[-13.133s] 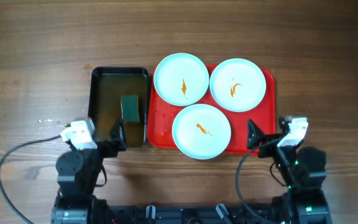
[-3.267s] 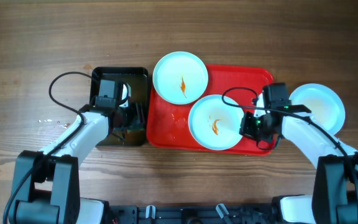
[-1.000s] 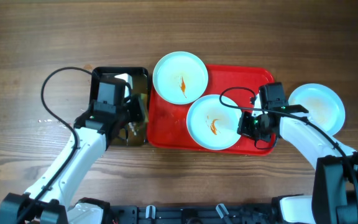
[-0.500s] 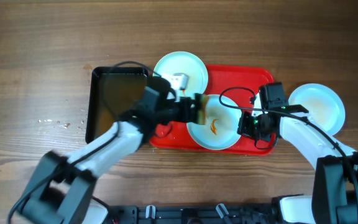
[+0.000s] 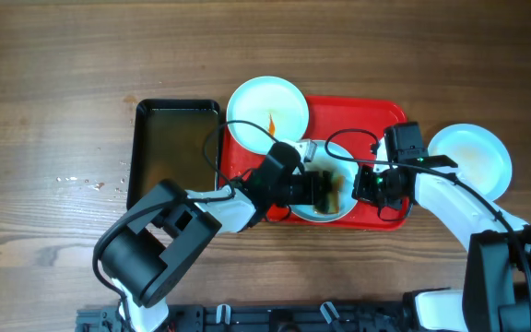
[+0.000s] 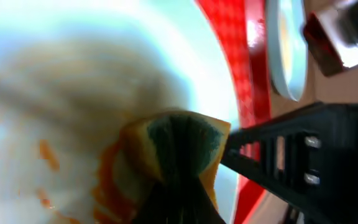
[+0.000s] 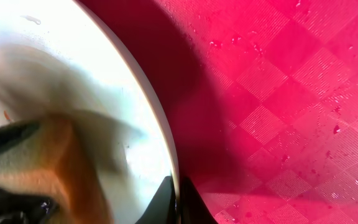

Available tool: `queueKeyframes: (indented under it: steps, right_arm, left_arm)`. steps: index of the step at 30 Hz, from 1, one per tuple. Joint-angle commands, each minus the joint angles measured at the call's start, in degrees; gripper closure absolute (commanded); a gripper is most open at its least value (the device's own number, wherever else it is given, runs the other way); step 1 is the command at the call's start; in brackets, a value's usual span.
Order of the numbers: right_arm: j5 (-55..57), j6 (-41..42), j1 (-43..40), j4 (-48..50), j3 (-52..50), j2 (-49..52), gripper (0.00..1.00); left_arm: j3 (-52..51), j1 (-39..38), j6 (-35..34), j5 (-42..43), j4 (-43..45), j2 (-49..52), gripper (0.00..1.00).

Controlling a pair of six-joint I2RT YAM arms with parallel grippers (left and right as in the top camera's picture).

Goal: Clean dirty plates on tray and stack at the side
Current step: 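Scrub the held plate with the sponge, then dip sponge in water, then lift the plate with right gripper and stack it on the first plate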

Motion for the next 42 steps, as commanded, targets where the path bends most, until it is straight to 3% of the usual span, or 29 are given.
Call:
queueKeyframes:
  steps: [1,6,9,17,20,23,28,31,34,37,40,42]
  right_arm:
    - [2.27,-1.31,0.39,-0.33,-0.52,-0.02,0.96]
    - [2.25,-1.29,0.39,-0.35,-0.52,-0.02,0.96]
    - [2.27,-1.31,0.39,-0.33,-0.52,-0.02,0.96]
    - [2.27,-1.7,0.39,-0.52,-0.52,-0.02,0.96]
    - [2.27,-1.68,0.39,-0.52,-0.52,-0.02,0.96]
    - [2.27,-1.7,0.39,-0.55,-0.52,-0.02,0.96]
    - [2.27,-1.73,0.39,-0.52,-0.52,-0.02,0.96]
    - [2.27,-1.7,0.39,-0.52,-0.52,-0.02,0.96]
    - [2.27,-1.73,0.39,-0.55,-0.52,-0.02,0.96]
    - [2.27,-1.7,0.39,-0.74,-0.52,-0.02,0.96]
    - [2.27,-1.7,0.39,-0.79,-0.52,-0.02,0.96]
    - [2.27,-1.68,0.39,-0.81,-0.52,-0.02,0.96]
  left_arm:
    - [0.57,2.03,-0.39,-10.29,-3.78,0.81,0.96]
    - [0.57,5.73,1.11,-10.54,-8.81,-0.04,0.96]
    - [0.57,5.92,6.27,-10.38,-12.17,-3.13,0.96]
    - [0.57,6.54,18.53,-10.64,-26.05,-21.11,0.96]
    - [0.57,11.47,18.51,-17.09,-32.26,-26.71,0.96]
    - [0.57,17.92,18.58,-21.03,-36.35,-27.39,0.96]
    - [0.57,26.71,28.11,-23.17,-39.98,-27.08,0.96]
    - [0.55,29.05,29.94,-28.46,-43.19,-25.64,0.96]
    - [-0.07,30.25,31.98,-28.41,-43.74,-22.36,0.95]
    - [-0.09,30.56,31.98,-28.41,-43.71,-19.5,0.78]
    - [-0.09,30.56,32.0,-28.48,-43.65,-17.97,0.41]
    - [-0.09,30.56,32.0,-30.45,-43.34,-17.55,0.39]
